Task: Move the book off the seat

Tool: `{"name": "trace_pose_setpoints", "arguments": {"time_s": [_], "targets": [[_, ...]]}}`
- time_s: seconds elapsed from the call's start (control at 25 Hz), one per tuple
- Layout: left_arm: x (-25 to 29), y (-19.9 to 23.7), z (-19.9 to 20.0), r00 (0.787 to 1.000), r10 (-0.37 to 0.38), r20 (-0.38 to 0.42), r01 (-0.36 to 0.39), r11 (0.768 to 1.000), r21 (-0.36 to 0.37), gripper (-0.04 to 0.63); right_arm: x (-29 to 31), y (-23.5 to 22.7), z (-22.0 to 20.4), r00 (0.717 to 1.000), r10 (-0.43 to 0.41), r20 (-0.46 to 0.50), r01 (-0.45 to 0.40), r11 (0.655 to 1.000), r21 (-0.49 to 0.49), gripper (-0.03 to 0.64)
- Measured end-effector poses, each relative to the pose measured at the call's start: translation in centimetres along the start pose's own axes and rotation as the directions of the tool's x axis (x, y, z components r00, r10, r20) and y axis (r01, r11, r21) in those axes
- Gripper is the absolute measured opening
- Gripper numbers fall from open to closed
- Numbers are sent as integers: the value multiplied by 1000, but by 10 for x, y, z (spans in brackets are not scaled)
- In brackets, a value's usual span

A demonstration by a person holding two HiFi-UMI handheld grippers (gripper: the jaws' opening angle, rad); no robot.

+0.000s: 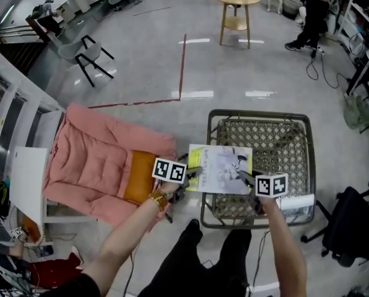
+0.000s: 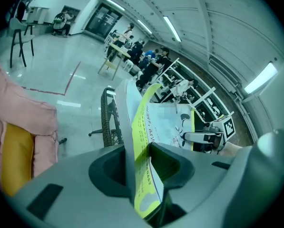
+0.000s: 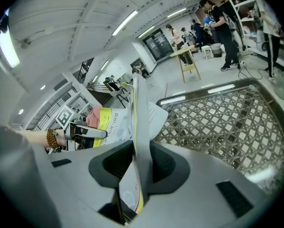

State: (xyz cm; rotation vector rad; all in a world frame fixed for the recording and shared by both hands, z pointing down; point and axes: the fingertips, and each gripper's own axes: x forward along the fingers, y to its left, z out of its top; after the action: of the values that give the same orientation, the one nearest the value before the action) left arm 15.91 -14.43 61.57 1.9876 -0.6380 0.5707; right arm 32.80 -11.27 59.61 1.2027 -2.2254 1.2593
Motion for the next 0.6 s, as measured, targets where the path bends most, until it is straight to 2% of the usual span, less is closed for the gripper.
{"name": "trace_pose_setpoints", "arguments": {"time_s": [0.32, 0.6], "targets": [[25, -21, 7, 999, 26, 28, -25, 998, -49, 129, -15, -31, 15, 998, 34, -53, -35, 999, -25, 107], [52, -33, 14, 999, 38, 26, -37, 997, -64, 129, -23, -61, 23, 997, 48, -65, -50, 998, -23, 107]]}}
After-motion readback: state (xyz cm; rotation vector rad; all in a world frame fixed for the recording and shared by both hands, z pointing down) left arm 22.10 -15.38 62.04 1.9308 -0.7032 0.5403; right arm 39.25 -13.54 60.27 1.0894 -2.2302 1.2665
